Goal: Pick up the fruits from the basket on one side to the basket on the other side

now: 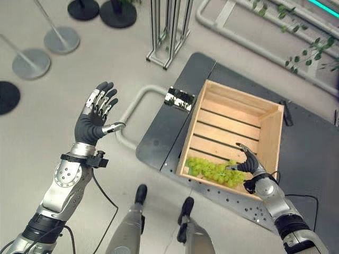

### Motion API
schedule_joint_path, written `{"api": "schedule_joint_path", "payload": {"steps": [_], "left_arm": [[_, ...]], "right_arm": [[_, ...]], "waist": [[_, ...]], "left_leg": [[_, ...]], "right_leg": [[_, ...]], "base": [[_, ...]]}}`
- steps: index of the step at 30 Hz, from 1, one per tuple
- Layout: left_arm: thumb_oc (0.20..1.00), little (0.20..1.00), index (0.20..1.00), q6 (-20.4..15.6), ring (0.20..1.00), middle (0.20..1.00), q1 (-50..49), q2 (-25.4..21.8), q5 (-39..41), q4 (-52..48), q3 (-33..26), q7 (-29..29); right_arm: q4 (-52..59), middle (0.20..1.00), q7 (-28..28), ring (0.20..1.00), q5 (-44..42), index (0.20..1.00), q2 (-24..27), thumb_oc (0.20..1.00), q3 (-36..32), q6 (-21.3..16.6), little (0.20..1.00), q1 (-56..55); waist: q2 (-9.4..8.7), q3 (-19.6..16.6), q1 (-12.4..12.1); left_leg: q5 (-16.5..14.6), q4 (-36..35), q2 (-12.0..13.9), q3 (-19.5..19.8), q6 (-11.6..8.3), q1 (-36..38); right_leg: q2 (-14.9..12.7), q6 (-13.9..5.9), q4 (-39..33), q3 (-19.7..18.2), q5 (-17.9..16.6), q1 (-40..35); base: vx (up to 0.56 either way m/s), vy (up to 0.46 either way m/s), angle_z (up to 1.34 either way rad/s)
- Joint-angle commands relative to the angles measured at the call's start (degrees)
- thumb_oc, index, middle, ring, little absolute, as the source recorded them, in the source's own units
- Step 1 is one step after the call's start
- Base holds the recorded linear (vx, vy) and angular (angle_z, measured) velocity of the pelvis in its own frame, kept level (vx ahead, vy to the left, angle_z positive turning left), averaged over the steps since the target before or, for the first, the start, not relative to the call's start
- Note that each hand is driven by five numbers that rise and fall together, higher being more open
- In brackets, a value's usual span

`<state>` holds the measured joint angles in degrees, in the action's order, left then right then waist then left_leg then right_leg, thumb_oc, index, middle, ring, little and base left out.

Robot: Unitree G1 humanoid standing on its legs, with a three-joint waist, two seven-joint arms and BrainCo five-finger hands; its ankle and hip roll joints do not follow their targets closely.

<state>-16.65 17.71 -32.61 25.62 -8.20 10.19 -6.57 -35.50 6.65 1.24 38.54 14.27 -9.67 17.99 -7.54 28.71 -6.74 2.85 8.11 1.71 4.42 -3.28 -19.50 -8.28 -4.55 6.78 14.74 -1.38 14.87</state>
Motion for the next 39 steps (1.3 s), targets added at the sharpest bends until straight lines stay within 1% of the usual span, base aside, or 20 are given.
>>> {"api": "schedule_joint_path", "payload": {"steps": [1, 4, 6, 12, 15, 16, 23, 25, 27, 29, 30, 32, 36, 37, 39], "left_arm": [[1.0, 1.0, 1.0, -3.14, 1.0, 1.0, 2.98, 1.07, -1.18, -4.81, -0.93, -2.0], [1.0, 1.0, 1.0, -3.27, 1.0, 1.0, 4.68, 1.45, -1.71, -4.53, -0.48, -3.22], [1.0, 1.0, 1.0, -3.2, 1.0, 1.0, 6.33, 1.84, -2.3, -3.97, 0.21, -3.97], [1.0, 1.0, 1.0, -3.11, 1.0, 1.0, 8.95, 2.46, -3.72, -3.28, 1.02, -5.72], [1.0, 1.0, 1.0, -3.05, 1.0, 1.0, 9.68, 2.71, -3.85, -2.74, 1.23, -6.2], [1.0, 1.0, 1.0, -3.08, 1.0, 1.0, 10.08, 3.25, -3.84, -2.49, 1.66, -6.49], [1.0, 1.0, 1.0, -3.12, 1.0, 1.0, 10.7, 3.78, -3.87, -2.78, 1.98, -7.06], [1.0, 1.0, 1.0, -2.89, 1.0, 1.0, 10.8, 4.55, -3.91, -2.36, 2.43, -7.6], [1.0, 1.0, 1.0, -2.84, 1.0, 1.0, 11.06, 4.67, -4.01, -2.35, 2.46, -7.77], [1.0, 1.0, 1.0, -2.63, 1.0, 1.0, 11.31, 4.87, -4.38, -2.39, 2.71, -8.06], [1.0, 1.0, 1.0, -2.62, 1.0, 1.0, 11.32, 4.85, -4.38, -2.39, 2.65, -8.06], [1.0, 1.0, 1.0, -2.51, 1.0, 1.0, 11.56, 5.44, -4.17, -2.51, 2.96, -8.49], [1.0, 1.0, 1.0, -2.3, 1.0, 1.0, 11.61, 6.0, -4.21, -2.77, 3.08, -8.86], [1.0, 1.0, 1.0, -2.14, 1.0, 1.0, 11.71, 6.13, -4.52, -2.86, 3.08, -9.22], [1.0, 1.0, 1.0, -2.07, 1.0, 1.0, 11.84, 6.08, -5.11, -2.98, 2.66, -10.11]], "right_arm": [[0.15, 1.0, 0.33, 1.0, -0.57, 1.0, 4.42, 1.0, 3.2, -0.91, 1.0, 3.57], [-2.78, 1.0, 0.05, 1.0, -0.37, 1.0, 4.71, 1.0, 5.2, -0.83, 1.0, 5.58], [-4.14, 1.0, -0.82, 1.0, 0.79, 1.0, 5.65, 1.0, 7.64, -0.66, 1.0, 6.69], [-7.47, 1.0, -2.2, 1.0, 1.26, 1.0, 6.63, 1.0, 10.18, -0.59, 1.0, 7.15], [-8.82, 1.0, -2.57, 1.0, 1.09, 1.0, 6.37, 1.0, 10.81, -0.24, 1.0, 7.45], [-11.03, 1.0, -2.67, 1.0, 1.19, 1.0, 5.98, 1.0, 11.6, 0.03, 1.0, 8.15], [-15.9, 1.0, -2.16, 1.0, 2.53, 1.0, 5.16, 1.0, 13.9, 0.88, 1.0, 10.99], [-20.14, 1.0, -2.61, 1.0, 6.57, 1.0, 5.48, 1.0, 17.23, 2.36, 1.0, 13.43], [-21.0, 1.0, -2.58, 1.0, 7.94, 1.0, 5.59, 1.0, 18.24, 2.8, 1.0, 14.57], [-24.6, 1.0, -2.69, 1.0, 12.83, 1.0, 5.73, 1.0, 21.25, 4.28, 1.0, 16.66], [-24.69, 1.0, -2.67, 1.0, 12.83, 1.0, 5.69, 1.0, 21.33, 4.24, 1.0, 16.77], [-27.59, 1.0, -2.43, 1.0, 16.19, 1.0, 4.55, 1.0, 23.21, 5.49, 1.0, 18.46], [-28.31, 1.0, -1.69, 1.0, 19.01, 1.0, 3.48, 1.0, 24.96, 6.29, 1.0, 20.36], [-27.29, 1.0, -1.13, 1.0, 21.36, 1.0, 2.51, 1.0, 26.63, 6.91, 1.0, 21.79], [-24.83, 1.0, -0.89, 1.0, 22.79, 1.0, 1.27, 1.0, 27.38, 7.36, 1.0, 22.84]], "waist": [[0.29, -0.2, 1.11], [0.16, 0.98, 1.35], [-0.03, 1.08, 1.47], [-0.27, 1.08, 2.29], [-0.43, 1.08, 2.4], [-0.56, 1.08, 2.32], [-0.31, 1.08, 2.12], [-0.16, 1.08, 1.58], [-0.22, 1.08, 1.65], [-0.09, 1.08, 1.18], [-0.09, 1.08, 1.25], [0.17, 1.08, 0.69], [0.56, 1.08, 0.41], [0.71, 1.08, 0.34], [0.82, 1.08, 0.37]], "left_leg": [[-3.62, 1.94, -1.37, -1.66, 0.97, -0.81], [-3.14, 2.41, -0.95, -1.96, 0.85, -3.15], [-2.95, 2.61, -0.85, -1.94, 0.77, -4.5], [-2.81, 3.02, -0.89, -1.39, 0.51, -7.14], [-2.82, 3.01, -0.85, -1.25, 0.47, -7.54], [-2.83, 2.99, -0.92, -1.14, 0.47, -7.95], [-2.43, 2.24, -1.09, -0.72, 0.51, -8.95], [-2.88, 2.52, -1.1, -0.58, 0.45, -9.39], [-2.47, 2.58, -1.34, -0.4, 0.52, -10.13], [-2.89, 2.96, -1.44, -0.05, 0.46, -10.73], [-2.89, 2.99, -1.45, -0.02, 0.46, -10.78], [-2.82, 2.98, -1.67, 0.47, 0.53, -11.73], [-2.77, 3.04, -1.86, 0.74, 0.62, -12.42], [-2.8, 3.3, -1.95, 0.76, 0.61, -13.11], [-2.94, 3.7, -2.03, 0.81, 0.65, -13.84]], "right_leg": [[-1.34, -3.38, 2.69, 0.65, 0.14, 2.62], [-1.16, -3.41, 2.69, 0.58, -0.4, 4.85], [-1.13, -3.4, 2.88, 0.68, -0.52, 6.24], [-1.24, -3.33, 3.37, 1.16, -0.35, 8.64], [-1.24, -3.32, 3.4, 1.17, -0.37, 9.08], [-1.28, -3.36, 3.2, 1.35, -0.48, 9.24], [-1.42, -3.5, 2.59, 1.79, -0.97, 10.12], [-1.28, -3.55, 2.68, 2.08, -0.68, 10.22], [-1.38, -3.54, 2.57, 2.23, -0.96, 10.67], [-1.34, -3.64, 2.76, 2.56, -0.74, 10.92], [-1.35, -3.64, 2.77, 2.58, -0.74, 10.95], [-1.34, -3.67, 2.78, 3.07, -0.7, 11.53], [-1.46, -3.67, 2.84, 3.3, -0.65, 12.05], [-1.53, -3.72, 2.77, 3.35, -0.64, 12.4], [-1.56, -3.74, 3.05, 3.28, -0.49, 13.06]], "base": [[-0.07, -0.025, 0.06], [-0.07, -0.011, 0.02], [-0.02, -0.006, -0.01], [0.0, 0.0, 0.0], [-0.01, -0.009, 0.04], [0.0, 0.0, 0.0], [0.0, -0.003, 0.05], [0.02, -0.015, 0.06], [-0.01, -0.009, 0.07], [0.01, -0.012, 0.04], [0.02, -0.01, 0.03], [0.01, -0.008, 0.06], [0.02, 0.006, 0.09], [0.02, 0.016, 0.07], [0.02, 0.018, 0.05]]}}
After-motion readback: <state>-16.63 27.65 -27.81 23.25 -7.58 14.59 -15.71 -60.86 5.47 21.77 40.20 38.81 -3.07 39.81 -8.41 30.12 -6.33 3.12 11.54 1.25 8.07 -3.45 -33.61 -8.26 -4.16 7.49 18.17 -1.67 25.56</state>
